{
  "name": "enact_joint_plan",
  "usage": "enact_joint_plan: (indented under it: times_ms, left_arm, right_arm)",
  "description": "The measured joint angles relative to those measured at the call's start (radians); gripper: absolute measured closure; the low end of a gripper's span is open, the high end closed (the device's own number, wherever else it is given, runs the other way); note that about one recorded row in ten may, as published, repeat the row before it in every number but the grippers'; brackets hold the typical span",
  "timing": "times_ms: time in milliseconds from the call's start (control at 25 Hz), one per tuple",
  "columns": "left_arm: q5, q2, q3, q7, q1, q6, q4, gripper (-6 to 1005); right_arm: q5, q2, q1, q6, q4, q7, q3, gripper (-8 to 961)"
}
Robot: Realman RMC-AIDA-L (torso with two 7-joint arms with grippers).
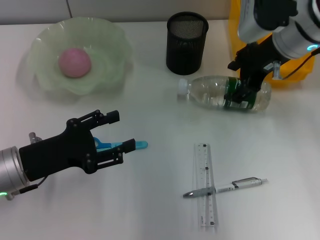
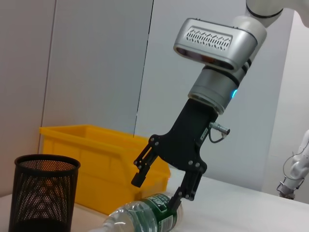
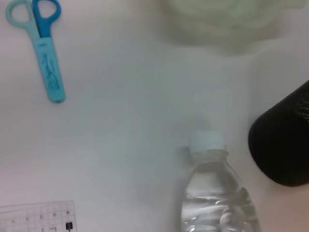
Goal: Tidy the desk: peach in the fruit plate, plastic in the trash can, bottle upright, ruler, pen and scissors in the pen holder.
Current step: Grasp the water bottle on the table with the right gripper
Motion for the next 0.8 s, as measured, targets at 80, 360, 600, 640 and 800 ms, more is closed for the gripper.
enact_joint_plan:
  times_ms: [80,360,600,640,800]
  left_arm:
    - [0.0,0.0,0.0,-0.001,0.0,-0.001,0.0,297]
    - [0.0,0.0,0.0,-0.003,0.003,-0.001,0.0,298]
    - [0.0,0.0,0.004,-0.004,0.003,-0.001,0.0,300]
    - [0.0,0.0,0.004,-0.004,0.003,-0.001,0.0,300]
    - [0.0,0.0,0.004,-0.005,0.002,-0.001,0.0,301]
  right_arm:
    - [0.0,0.001,0.003,0.017,0.014,0.0,-0.012,144]
    - [0.0,0.004,0.002,0.082,0.045,0.013,-0.062,144]
    - [0.0,0.006,0.006,0.123,0.077,0.024,-0.105,144]
    - [0.0,0.006,0.006,0.123,0.077,0.024,-0.105,144]
    - [0.0,0.006,0.01,0.14,0.095,0.027,-0.116,143]
